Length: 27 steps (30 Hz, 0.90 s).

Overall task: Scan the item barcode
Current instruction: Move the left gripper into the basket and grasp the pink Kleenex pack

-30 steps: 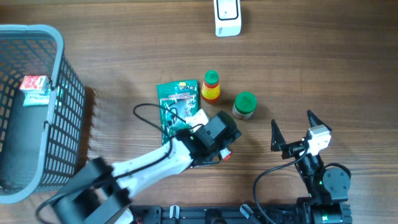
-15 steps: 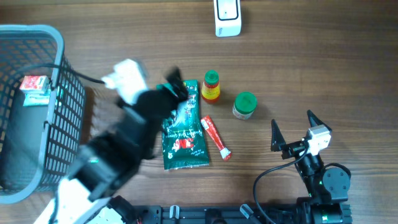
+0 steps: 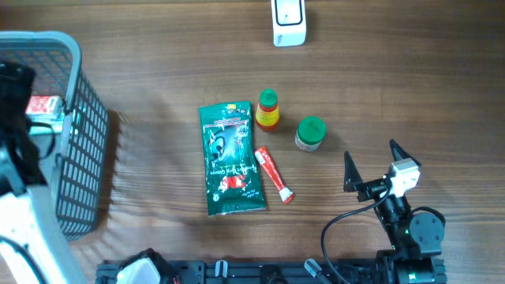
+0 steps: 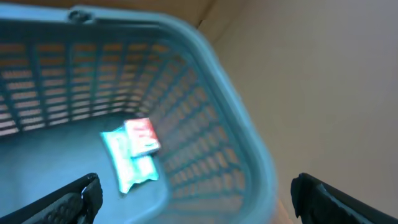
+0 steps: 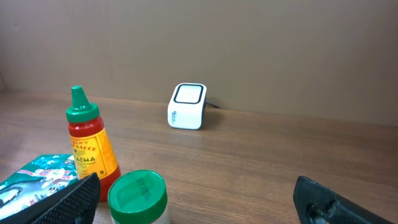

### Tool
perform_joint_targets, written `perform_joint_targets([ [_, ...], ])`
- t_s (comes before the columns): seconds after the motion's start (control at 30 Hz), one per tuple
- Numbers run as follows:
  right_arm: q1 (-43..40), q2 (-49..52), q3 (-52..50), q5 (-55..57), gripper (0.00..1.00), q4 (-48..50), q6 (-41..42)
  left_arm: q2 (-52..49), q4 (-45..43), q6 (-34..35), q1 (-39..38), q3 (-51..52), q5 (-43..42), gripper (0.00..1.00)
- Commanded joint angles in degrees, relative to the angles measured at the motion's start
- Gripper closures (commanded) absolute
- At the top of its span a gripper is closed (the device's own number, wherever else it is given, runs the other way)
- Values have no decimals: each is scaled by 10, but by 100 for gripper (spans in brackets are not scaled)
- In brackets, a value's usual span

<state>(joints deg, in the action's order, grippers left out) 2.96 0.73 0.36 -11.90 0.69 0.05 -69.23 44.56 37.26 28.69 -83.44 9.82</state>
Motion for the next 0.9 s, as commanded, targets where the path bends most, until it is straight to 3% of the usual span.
perform_joint_targets([
  [0.0,3,-5,-1,3,0,2,-5,-86,-8,-8,73,-4,-118,1],
  [0.07,2,-5,-1,3,0,2,-5,-138,-9,-8,82,-4,-117,6],
  [0.2,3,-5,-1,3,0,2,-5,-238,-52,29,83,-2,-117,6],
  [0.27,3,-5,-1,3,0,2,-5,-283,-84,39,83,-2,-117,21],
  [0.3,2,-5,-1,3,0,2,-5,-305,-100,39,83,-2,-117,34],
  [0.33,2,-5,-1,3,0,2,-5,-330,-115,40,83,-2,-117,37],
  [0.77,3,-5,-1,3,0,2,-5,-490,-219,71,83,-1,-95,27],
  [0.83,2,-5,-1,3,0,2,-5,-501,-230,71,83,-1,-93,32],
  [0.87,3,-5,-1,3,0,2,-5,-507,-234,71,83,-1,-92,41],
])
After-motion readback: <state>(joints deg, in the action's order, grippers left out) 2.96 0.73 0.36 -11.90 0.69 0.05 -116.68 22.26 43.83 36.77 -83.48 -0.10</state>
